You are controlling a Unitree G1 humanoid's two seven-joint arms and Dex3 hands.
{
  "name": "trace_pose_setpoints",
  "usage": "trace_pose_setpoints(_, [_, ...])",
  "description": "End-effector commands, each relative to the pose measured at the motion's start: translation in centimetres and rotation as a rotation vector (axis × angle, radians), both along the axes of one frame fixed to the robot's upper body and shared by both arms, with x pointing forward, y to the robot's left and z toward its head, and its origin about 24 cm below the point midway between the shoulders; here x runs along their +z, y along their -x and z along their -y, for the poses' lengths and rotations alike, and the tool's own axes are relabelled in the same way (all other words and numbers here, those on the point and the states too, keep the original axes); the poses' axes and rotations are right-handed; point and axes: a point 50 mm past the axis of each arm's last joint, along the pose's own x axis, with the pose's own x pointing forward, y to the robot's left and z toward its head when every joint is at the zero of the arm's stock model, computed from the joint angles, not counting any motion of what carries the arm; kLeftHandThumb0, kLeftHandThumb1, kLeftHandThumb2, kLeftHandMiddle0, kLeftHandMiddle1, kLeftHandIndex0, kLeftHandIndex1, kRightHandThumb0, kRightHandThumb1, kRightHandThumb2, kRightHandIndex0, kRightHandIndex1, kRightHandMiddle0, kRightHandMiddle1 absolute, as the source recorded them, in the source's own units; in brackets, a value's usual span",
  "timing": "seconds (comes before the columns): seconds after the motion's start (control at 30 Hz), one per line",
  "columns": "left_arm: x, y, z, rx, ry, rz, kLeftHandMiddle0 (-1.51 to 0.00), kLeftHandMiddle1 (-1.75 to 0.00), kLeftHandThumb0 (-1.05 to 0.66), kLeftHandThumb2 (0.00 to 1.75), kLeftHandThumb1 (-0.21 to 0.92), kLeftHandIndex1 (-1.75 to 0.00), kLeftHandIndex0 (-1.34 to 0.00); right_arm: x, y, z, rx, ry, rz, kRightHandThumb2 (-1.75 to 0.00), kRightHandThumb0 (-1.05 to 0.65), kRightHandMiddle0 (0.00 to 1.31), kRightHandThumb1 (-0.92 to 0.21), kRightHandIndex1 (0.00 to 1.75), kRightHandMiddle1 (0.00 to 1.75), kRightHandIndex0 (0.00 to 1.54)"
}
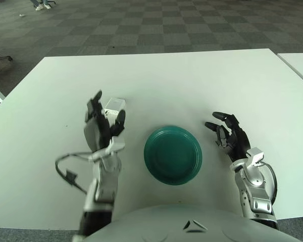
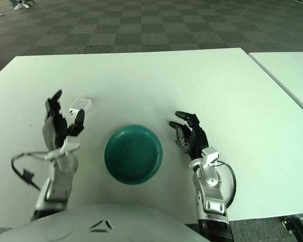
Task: Put the charger into the plate.
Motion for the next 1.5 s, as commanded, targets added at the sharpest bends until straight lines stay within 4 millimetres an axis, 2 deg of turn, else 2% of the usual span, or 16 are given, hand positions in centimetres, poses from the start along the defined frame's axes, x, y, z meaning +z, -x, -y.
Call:
trace_pose_setpoints(0.0, [0.5,-1.0,-2.8,-0.088,-0.196,-0.024,-0.29,-0.01,-1.05,0.59,0.92,-0.75,0.0,-2.3,1.1,0.3,-0.017,-0.02,-0.132,-0.61,-0.54,0.13,-0.87,0.65,1.01,0.45])
trace_pose_setpoints(0.13, [1.0,-2.2,-4.7,-0.212,-0.357,-0.075,-0.26,0.0,-1.05,0.61,0.92,-0.85,0.0,-2.3,1.2,0.5,-0.023,-0.012,-0.132,-0.61,-0.55,0.12,-0.87,0.65,1.01,0.45])
trace_pose_setpoints(0.23, [2.1,-2.5,-4.7,-0.29,-0.466,-0.134,-0.23,0.0,-1.05,0.63,0.92,-0.91,0.0,-2.3,1.2,0.6,-0.023,-0.013,-0.131,-0.61,-0.56,0.12,-0.87,0.66,1.02,0.44])
trace_pose_setpoints(0.37, [3.9,-3.3,-4.6,-0.358,-0.577,-0.222,-0.19,0.0,-1.05,0.61,0.92,-0.85,0.0,-2.4,1.3,0.6,-0.022,-0.016,-0.133,-0.6,-0.58,0.11,-0.86,0.68,1.03,0.43])
trace_pose_setpoints(0.5, [4.4,-3.9,-4.5,-0.4,-0.647,-0.288,-0.17,0.0,-1.05,0.58,0.92,-0.78,0.0,-2.5,1.3,0.7,-0.021,-0.019,-0.139,-0.6,-0.59,0.11,-0.87,0.7,1.04,0.42])
trace_pose_setpoints(0.6, [4.5,-4.6,-4.5,-0.433,-0.69,-0.335,-0.16,0.0,-1.05,0.49,0.92,-0.73,0.0,-2.6,1.4,0.7,-0.022,-0.024,-0.146,-0.6,-0.59,0.11,-0.86,0.7,1.04,0.42])
trace_pose_setpoints(0.73, [4.2,-6.2,-4.5,-0.466,-0.718,-0.404,-0.16,-0.01,-1.05,0.4,0.92,-0.76,0.0,-2.7,1.5,0.7,-0.023,-0.034,-0.152,-0.62,-0.57,0.11,-0.85,0.71,1.04,0.42])
trace_pose_setpoints(0.87, [4.2,-6.7,-4.7,-0.495,-0.743,-0.449,-0.16,-0.01,-1.05,0.34,0.92,-0.79,0.0,-2.9,1.5,0.7,-0.022,-0.039,-0.155,-0.64,-0.56,0.11,-0.85,0.71,1.03,0.43])
trace_pose_setpoints(1.17, [3.8,-7.2,-4.9,-0.582,-0.717,-0.569,-0.15,0.0,-1.05,0.33,0.92,-0.91,0.0,-3.1,1.6,0.8,-0.026,-0.046,-0.161,-0.66,-0.56,0.12,-0.85,0.69,1.04,0.43])
trace_pose_setpoints(1.47, [3.4,-8.0,-5.2,-0.597,-0.665,-0.584,-0.13,0.0,-1.05,0.32,0.92,-0.94,0.0,-3.2,1.7,1.0,-0.037,-0.046,-0.175,-0.65,-0.55,0.12,-0.83,0.67,1.03,0.43])
